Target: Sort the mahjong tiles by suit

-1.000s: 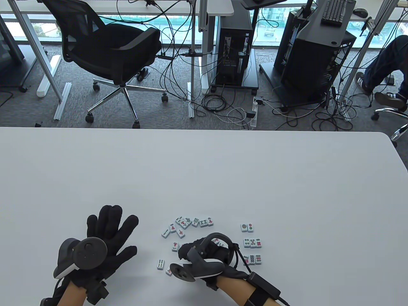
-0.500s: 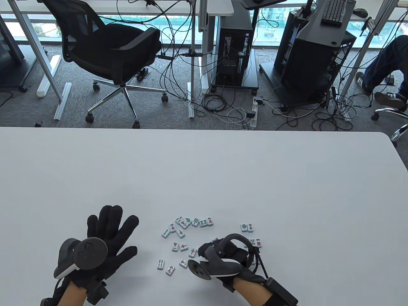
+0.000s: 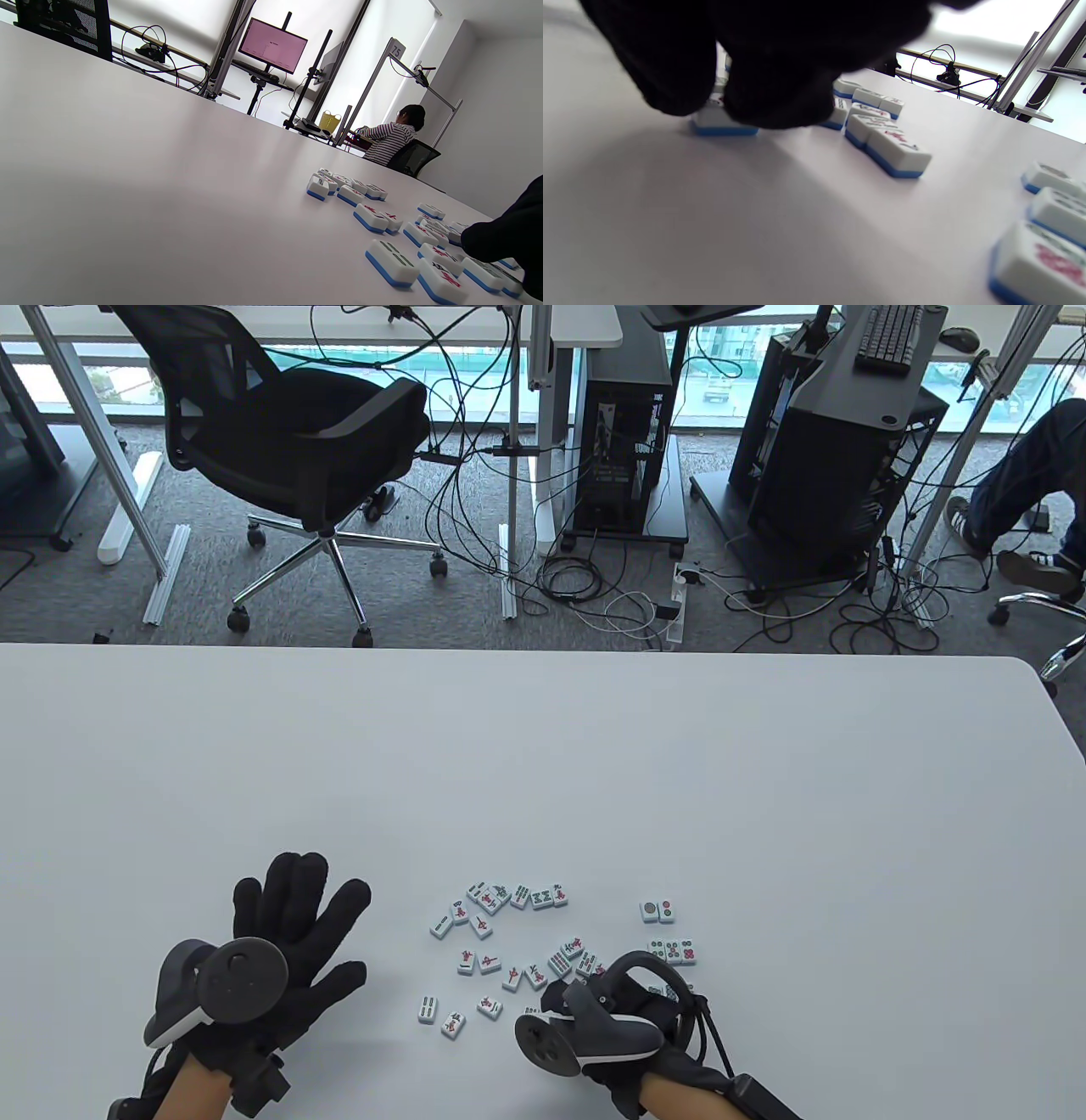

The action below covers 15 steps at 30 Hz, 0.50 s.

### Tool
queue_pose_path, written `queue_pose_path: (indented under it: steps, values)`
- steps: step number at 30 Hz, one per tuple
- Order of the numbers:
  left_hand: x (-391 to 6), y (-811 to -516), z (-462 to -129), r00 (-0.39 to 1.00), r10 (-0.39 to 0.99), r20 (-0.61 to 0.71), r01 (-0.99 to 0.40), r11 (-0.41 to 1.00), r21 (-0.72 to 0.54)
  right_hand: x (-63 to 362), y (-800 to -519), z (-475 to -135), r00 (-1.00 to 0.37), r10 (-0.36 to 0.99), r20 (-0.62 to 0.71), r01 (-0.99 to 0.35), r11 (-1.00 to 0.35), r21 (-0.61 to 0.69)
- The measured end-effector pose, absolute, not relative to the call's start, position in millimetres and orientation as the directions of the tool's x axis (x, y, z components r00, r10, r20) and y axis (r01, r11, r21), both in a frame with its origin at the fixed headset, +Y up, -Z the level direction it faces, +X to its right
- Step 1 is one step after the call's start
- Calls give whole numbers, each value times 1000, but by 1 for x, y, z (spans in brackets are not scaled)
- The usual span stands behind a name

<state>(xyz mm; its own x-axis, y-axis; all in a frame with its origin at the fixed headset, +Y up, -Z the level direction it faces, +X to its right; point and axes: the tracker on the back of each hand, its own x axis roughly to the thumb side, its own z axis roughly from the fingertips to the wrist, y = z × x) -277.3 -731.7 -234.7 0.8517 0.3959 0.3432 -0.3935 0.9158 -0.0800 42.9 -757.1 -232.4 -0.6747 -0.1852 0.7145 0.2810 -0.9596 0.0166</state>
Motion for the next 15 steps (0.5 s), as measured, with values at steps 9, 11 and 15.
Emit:
queue_pose_path:
  steps: [9,11,15]
  values:
    - [-277,-732,-235,852,397,342,-392,916,-85,47,-761,-239,-712,-73,698,208,-972,111]
    - [-277,-732,-235,852,396,342,-393,916,-84,53,-752,-245,-737,-19,676,150,-979,136]
    - [-277,-732,-235,851,402,337,-399,913,-83,81,-715,-274,-829,52,556,12,-994,110]
